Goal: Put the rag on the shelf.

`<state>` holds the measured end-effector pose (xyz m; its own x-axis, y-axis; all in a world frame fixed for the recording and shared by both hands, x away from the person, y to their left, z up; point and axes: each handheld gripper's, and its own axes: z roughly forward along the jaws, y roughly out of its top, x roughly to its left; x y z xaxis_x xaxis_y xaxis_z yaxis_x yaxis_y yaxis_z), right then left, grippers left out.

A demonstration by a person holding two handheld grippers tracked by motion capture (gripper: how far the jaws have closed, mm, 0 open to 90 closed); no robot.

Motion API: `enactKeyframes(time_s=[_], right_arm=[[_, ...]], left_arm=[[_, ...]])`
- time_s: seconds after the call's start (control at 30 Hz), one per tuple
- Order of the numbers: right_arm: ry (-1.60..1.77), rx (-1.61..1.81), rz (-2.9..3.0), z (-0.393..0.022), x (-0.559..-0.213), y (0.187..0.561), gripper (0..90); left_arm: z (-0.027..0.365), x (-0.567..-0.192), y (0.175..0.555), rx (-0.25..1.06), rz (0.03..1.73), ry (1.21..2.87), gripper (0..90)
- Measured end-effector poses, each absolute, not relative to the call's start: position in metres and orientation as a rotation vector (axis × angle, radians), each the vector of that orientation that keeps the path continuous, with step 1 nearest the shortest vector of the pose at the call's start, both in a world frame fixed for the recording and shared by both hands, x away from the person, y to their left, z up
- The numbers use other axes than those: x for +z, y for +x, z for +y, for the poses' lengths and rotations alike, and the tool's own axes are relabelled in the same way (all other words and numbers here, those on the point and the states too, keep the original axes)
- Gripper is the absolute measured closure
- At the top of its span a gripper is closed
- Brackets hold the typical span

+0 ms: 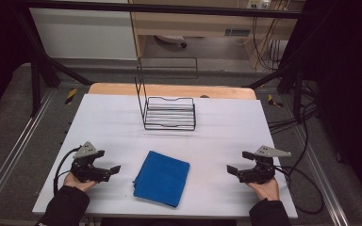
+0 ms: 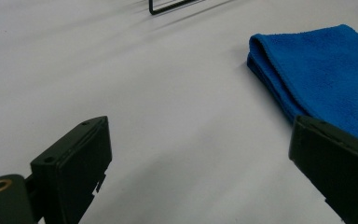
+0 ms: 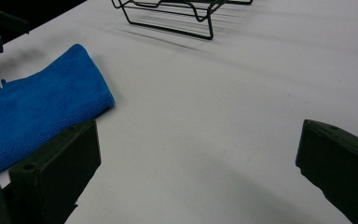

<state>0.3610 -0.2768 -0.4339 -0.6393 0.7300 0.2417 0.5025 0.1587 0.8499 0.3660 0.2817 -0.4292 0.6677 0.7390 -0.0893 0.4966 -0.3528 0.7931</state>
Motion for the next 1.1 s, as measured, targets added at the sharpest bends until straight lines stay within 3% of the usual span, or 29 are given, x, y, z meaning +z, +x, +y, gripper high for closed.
enactKeyframes(time_s=[0.67, 1.1], right_arm=[[1.179, 1.428, 2.273, -0.255, -0.435, 0.362, 0.9], [1.142, 1.371, 2.353, -0.221, -0.437, 0.363, 2.0]], left_arm=[[0.245, -0.428, 0.357, 0.260, 0.956, 2.078, 14.4], [0.206, -0.436, 0.344, 0.139, 0.958, 2.174, 35.7]])
